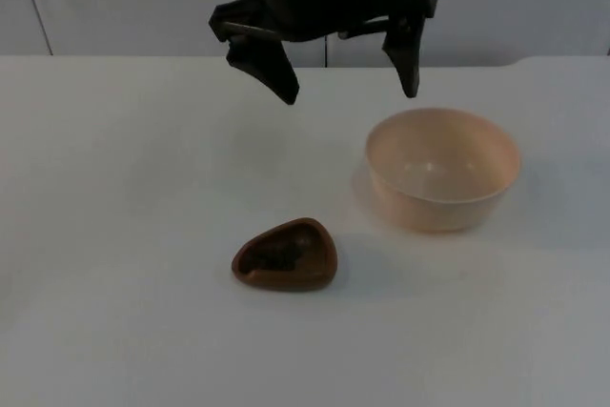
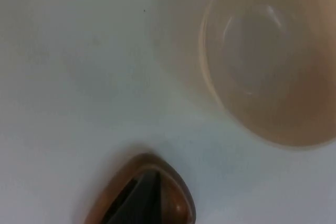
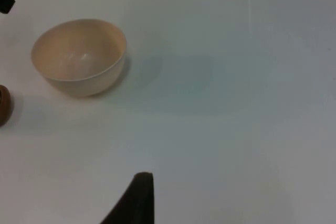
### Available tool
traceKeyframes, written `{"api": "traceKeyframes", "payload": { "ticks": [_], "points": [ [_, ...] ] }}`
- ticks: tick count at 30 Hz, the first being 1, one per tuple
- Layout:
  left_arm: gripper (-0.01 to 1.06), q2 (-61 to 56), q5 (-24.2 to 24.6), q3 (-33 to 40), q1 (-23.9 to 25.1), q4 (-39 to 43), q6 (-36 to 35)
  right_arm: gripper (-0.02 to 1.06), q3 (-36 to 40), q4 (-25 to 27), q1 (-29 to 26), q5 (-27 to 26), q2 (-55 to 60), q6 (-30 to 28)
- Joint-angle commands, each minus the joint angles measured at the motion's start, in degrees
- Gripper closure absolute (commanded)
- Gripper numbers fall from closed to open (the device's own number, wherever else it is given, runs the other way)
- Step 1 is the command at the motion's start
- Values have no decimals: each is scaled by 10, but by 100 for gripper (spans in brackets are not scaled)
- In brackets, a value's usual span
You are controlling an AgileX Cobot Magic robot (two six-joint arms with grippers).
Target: Pick up the bowl with the left hand and pour the coffee beans from the cup into the bowl with the right hand.
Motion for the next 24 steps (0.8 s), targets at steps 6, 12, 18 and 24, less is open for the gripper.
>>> {"api": "traceKeyframes", "payload": {
  "ticks": [6, 12, 18, 24],
  "points": [
    [0, 44, -17, -29, -21, 68, -80, -1, 1, -2, -3, -5, -2, 2],
    [0, 48, -56, -32, -28, 92, -129, -1, 1, -2, -3, -5, -2, 2],
    [0, 51, -81, -32, -28, 95, -146, -1, 1, -2, -3, -5, -2, 2],
    [0, 76, -109, -32, -28, 122, -174, -1, 1, -2, -3, -5, -2, 2]
  ]
}}
